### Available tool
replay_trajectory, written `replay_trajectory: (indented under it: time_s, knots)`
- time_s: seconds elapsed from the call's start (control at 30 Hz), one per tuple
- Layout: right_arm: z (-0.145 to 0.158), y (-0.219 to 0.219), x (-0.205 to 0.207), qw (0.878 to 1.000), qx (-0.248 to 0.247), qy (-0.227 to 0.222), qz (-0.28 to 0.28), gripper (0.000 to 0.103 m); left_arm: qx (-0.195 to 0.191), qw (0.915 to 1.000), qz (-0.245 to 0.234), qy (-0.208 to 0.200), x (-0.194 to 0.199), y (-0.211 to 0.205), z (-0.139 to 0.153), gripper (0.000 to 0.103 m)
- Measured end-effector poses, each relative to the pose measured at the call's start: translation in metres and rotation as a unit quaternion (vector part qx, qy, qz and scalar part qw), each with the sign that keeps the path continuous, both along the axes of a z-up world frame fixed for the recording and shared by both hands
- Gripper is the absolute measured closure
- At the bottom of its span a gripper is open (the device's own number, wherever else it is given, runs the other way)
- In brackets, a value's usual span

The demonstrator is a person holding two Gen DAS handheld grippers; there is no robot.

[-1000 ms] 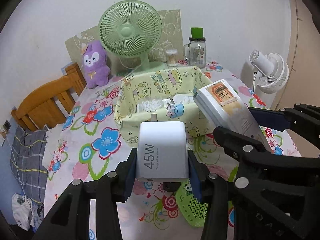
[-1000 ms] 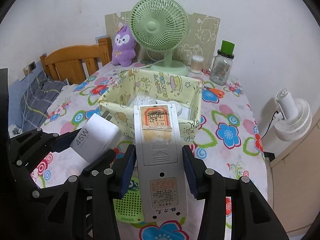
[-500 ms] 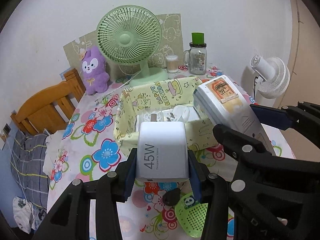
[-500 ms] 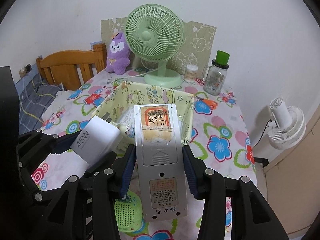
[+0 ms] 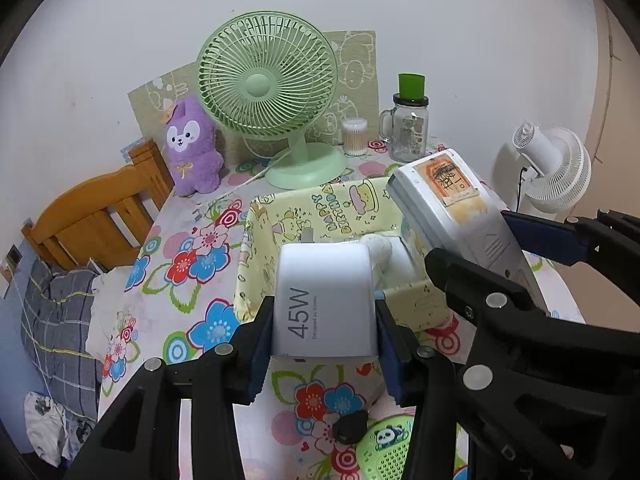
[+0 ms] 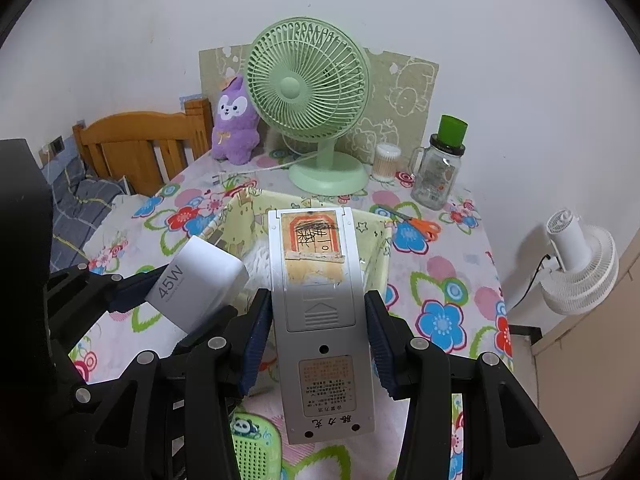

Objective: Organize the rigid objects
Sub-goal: 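Lower the charger into the basket with the left tool while the right tool lowers the remote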

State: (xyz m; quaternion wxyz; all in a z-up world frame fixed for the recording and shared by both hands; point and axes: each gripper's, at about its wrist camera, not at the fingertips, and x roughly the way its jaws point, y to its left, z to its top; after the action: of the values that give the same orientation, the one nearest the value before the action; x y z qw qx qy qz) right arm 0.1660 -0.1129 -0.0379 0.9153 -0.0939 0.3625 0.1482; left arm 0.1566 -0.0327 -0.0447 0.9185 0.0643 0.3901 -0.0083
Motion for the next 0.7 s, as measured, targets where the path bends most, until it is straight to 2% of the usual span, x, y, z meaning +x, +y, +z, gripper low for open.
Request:
replay_trajectory:
  time_s: [0.37,0.7]
  knots:
    - [0.002,-0.003,0.029,1.000,0.011,0.007,-0.001,0.054,-0.002,1.0000,-0.003,0.004,0.029,-0.001,0.002,0.055]
    - [-0.007,0.000,0.061,0.999,0.016,0.027,-0.005,0.054,-0.009,0.9998,-0.001,0.019,0.062,0.002,-0.008,0.055]
